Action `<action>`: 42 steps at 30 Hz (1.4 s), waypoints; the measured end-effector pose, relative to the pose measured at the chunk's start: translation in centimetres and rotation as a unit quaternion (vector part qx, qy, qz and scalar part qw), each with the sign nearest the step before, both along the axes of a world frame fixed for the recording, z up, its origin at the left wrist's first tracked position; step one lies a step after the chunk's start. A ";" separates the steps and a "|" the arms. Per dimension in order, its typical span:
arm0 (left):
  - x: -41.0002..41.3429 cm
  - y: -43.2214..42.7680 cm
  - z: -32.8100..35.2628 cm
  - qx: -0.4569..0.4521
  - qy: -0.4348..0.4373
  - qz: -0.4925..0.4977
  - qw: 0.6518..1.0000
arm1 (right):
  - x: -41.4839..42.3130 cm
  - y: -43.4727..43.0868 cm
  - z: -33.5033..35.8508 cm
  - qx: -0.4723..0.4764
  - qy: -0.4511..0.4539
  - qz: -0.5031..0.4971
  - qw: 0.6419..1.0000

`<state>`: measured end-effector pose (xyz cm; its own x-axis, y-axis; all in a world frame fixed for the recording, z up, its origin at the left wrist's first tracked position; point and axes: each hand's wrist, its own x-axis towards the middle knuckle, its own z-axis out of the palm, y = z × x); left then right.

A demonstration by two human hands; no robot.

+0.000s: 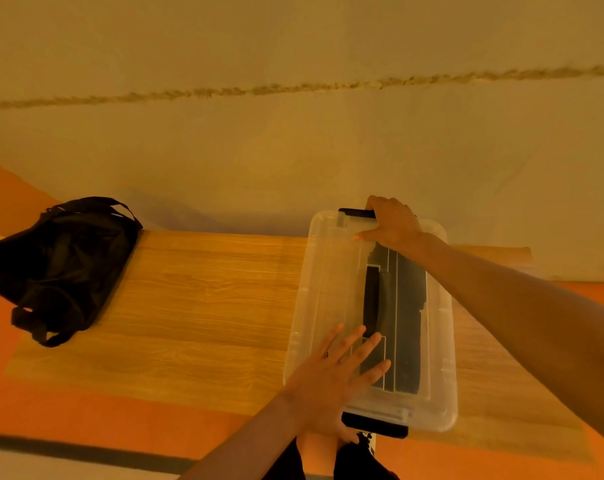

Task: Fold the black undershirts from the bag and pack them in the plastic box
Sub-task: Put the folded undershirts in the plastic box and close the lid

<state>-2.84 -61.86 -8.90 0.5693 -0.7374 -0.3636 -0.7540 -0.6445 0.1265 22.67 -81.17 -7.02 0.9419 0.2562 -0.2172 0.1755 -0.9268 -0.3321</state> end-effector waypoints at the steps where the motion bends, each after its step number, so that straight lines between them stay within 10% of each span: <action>1: 0.0 0.1 0.1 0.003 -0.007 -0.001 1.000 | -0.2 0.1 0.1 0.002 -0.010 0.000 1.000; 42: -3.2 0.3 -0.6 -0.017 -0.074 -0.060 0.995 | -11.4 -3.0 -3.5 -0.010 -0.047 0.052 0.997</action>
